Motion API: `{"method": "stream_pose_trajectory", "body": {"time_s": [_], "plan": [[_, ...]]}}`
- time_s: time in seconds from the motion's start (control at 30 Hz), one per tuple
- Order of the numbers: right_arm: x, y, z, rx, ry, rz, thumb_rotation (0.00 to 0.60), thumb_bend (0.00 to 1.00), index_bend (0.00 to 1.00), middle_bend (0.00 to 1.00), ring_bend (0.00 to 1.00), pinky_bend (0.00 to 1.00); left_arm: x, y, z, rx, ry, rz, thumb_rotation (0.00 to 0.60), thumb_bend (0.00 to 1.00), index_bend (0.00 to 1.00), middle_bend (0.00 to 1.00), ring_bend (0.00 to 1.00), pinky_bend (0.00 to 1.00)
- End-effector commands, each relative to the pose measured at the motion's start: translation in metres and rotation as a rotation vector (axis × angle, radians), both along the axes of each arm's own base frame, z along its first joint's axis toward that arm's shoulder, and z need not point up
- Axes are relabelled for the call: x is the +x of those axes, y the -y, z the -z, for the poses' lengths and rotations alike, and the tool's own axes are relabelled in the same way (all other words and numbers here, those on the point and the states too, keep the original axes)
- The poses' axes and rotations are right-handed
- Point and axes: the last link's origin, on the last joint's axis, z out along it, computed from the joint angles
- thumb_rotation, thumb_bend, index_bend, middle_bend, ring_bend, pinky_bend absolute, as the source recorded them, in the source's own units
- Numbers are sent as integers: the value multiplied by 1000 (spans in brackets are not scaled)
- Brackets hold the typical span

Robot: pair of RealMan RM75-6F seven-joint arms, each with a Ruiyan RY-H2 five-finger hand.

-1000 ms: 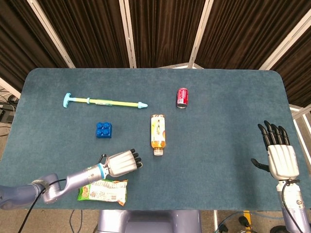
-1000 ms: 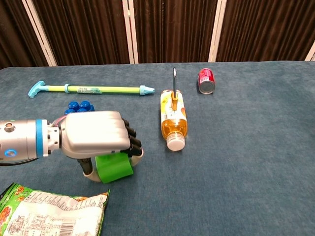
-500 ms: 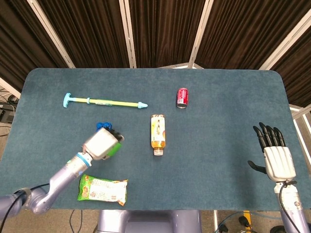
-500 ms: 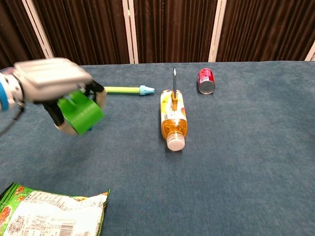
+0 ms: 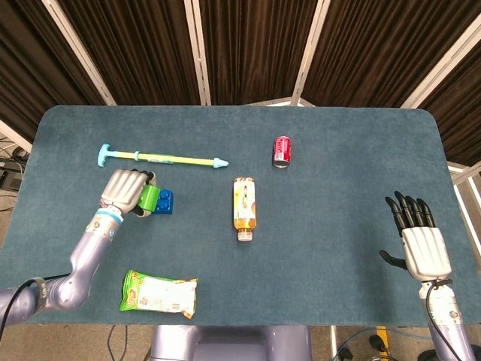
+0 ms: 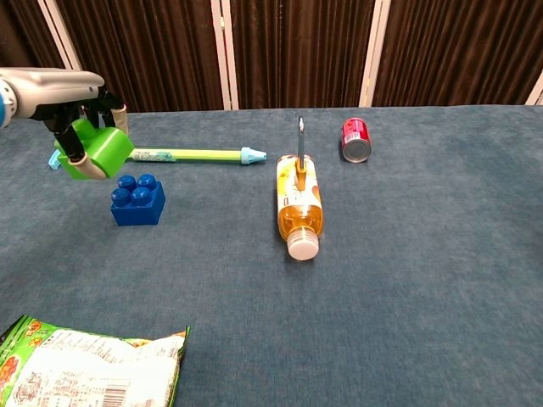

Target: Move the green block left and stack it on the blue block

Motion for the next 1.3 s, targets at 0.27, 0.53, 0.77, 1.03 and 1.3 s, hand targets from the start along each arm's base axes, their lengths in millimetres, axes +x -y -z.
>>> {"method": "stream_pose_trajectory", "body": {"time_s": [0.27, 0.53, 0.77, 1.03, 1.3], "plan": [[-1, 1, 4, 26, -6, 4, 600, 0, 0, 0, 0, 0, 3, -25, 22, 26, -33, -116, 600, 160, 563, 571, 478, 435], [-3, 3, 3, 25, -3, 13, 600, 0, 0, 0, 0, 0, 3, -27, 35, -16, -17, -135, 600, 161, 563, 571, 478, 435], [-3, 3, 3, 24, 0, 15, 600, 0, 0, 0, 0, 0, 5, -25, 37, -35, -4, -137, 600, 161, 563, 570, 478, 435], [-4, 3, 2, 26, 1, 17, 600, 0, 0, 0, 0, 0, 5, -26, 44, -35, -29, -120, 600, 160, 563, 570, 479, 435], [-4, 4, 2, 29, 1, 19, 600, 0, 0, 0, 0, 0, 2, -27, 53, -47, -27, -127, 600, 161, 563, 571, 478, 435]]}}
